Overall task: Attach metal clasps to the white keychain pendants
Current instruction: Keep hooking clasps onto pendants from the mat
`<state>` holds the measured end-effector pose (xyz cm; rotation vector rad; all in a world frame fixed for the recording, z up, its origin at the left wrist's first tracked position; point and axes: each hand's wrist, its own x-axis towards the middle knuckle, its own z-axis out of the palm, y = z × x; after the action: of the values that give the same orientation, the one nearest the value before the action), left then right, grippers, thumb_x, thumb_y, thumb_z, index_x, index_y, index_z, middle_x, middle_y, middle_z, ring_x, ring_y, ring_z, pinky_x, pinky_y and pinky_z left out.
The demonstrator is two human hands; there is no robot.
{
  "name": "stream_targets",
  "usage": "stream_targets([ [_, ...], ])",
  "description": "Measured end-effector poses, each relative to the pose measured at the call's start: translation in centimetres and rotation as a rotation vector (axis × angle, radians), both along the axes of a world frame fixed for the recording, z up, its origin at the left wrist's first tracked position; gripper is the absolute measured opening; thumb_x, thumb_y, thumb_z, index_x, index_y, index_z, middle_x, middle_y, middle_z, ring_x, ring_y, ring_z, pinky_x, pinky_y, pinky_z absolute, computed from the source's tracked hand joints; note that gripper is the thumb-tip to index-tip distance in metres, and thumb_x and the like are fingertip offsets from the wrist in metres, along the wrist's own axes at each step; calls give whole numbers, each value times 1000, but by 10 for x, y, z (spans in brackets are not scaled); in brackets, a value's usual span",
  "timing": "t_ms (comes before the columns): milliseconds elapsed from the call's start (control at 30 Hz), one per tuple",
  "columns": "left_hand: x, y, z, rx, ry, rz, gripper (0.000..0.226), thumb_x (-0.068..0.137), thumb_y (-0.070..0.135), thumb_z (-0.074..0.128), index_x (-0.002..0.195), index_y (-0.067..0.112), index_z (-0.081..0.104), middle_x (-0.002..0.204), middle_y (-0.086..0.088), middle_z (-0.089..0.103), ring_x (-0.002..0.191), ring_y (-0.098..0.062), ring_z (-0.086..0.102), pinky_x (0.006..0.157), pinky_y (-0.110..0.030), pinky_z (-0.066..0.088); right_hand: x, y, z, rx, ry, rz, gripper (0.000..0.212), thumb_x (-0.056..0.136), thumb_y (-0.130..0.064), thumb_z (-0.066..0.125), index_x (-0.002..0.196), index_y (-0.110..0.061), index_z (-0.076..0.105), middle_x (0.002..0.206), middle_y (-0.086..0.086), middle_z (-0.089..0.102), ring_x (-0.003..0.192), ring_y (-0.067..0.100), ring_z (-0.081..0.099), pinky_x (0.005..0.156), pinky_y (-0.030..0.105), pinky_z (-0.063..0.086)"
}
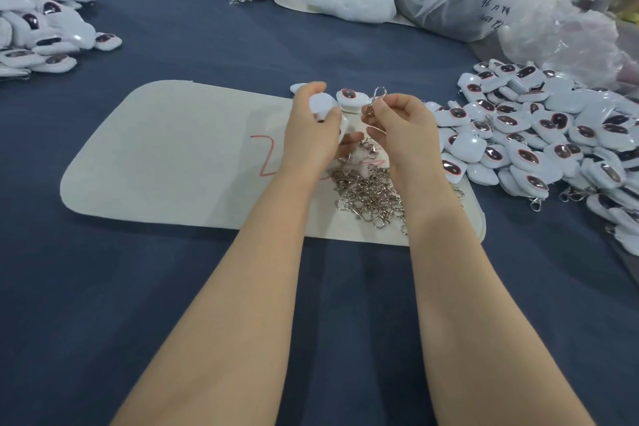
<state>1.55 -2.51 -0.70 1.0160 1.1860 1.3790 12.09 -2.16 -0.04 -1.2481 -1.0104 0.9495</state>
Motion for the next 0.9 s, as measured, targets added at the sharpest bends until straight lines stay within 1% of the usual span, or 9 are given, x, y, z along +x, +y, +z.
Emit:
stream_targets([
  [67, 1, 1, -1, 64, 217, -13, 19, 95, 11, 47, 104, 25, 56, 106, -1, 59, 87, -26, 69, 83, -41, 56, 1, 0, 0, 31, -43, -34, 11, 90, -9, 57, 90, -19, 55, 75, -7, 65, 68, 5, 61, 64, 19, 48],
  [167, 4, 2, -3, 147, 443, -20, 6, 90, 20, 61, 92, 20, 66, 110, -6, 60, 102, -26, 58, 80, -16, 43, 2, -2, 2, 79, -38, -18, 22, 88, -3, 56, 101, -20, 57, 78, -2, 66, 65, 8, 60, 65, 19, 49],
  [233, 6, 3, -6, 169, 513, -10, 10, 87, 27, 67, 93, 19, 67, 121, -9, 53, 90, -8, 55, 65, -2, 34, 1, -3, 2, 98, -34, 5, 27, 87, 0, 55, 106, -18, 57, 79, 6, 66, 64, 11, 59, 69, 24, 52],
  [367, 8, 4, -9, 181, 520, 3, 16, 88, 25, 65, 100, 14, 67, 127, -10, 47, 55, 19, 49, 60, 2, 34, -3, -3, 3, 123, -48, 41, 27, 87, 5, 52, 109, -11, 56, 69, -3, 67, 61, 12, 58, 68, 24, 54],
  [433, 7, 5, -8, 178, 543, -5, 17, 90, 26, 63, 101, 13, 68, 123, -12, 51, 69, 12, 56, 60, 0, 33, -4, -4, 4, 119, -10, 60, 27, 87, 7, 51, 108, -9, 56, 69, -4, 67, 61, 13, 58, 65, 22, 53],
  [533, 6, 4, -5, 166, 555, -13, 17, 92, 26, 60, 100, 15, 70, 116, -14, 57, 95, -21, 56, 64, -12, 31, -5, -4, 4, 115, 12, 75, 27, 87, 6, 51, 107, -11, 57, 74, -2, 67, 64, 12, 61, 65, 20, 52],
  [667, 5, 4, -6, 159, 565, 47, 17, 94, 20, 54, 97, 13, 70, 114, -11, 58, 68, -3, 47, 65, -15, 29, -4, -3, 3, 97, -39, 55, 23, 89, 2, 51, 103, -16, 57, 76, -1, 65, 62, 4, 62, 64, 19, 51],
  [800, 2, 4, -6, 150, 564, 127, 13, 92, 21, 58, 88, 13, 67, 109, -9, 61, 70, -5, 45, 66, -15, 29, -7, -1, 0, 15, -117, 6, 15, 86, 0, 49, 90, -15, 50, 78, 4, 61, 56, 5, 60, 62, 21, 52],
  [900, 0, 6, -7, 159, 582, 170, 12, 91, 20, 59, 89, 11, 67, 107, -5, 59, 78, -11, 46, 68, -16, 29, -7, 1, -5, -25, -318, -31, 12, 86, -8, 53, 93, -18, 49, 86, -3, 59, 72, 6, 60, 78, 28, 51],
])
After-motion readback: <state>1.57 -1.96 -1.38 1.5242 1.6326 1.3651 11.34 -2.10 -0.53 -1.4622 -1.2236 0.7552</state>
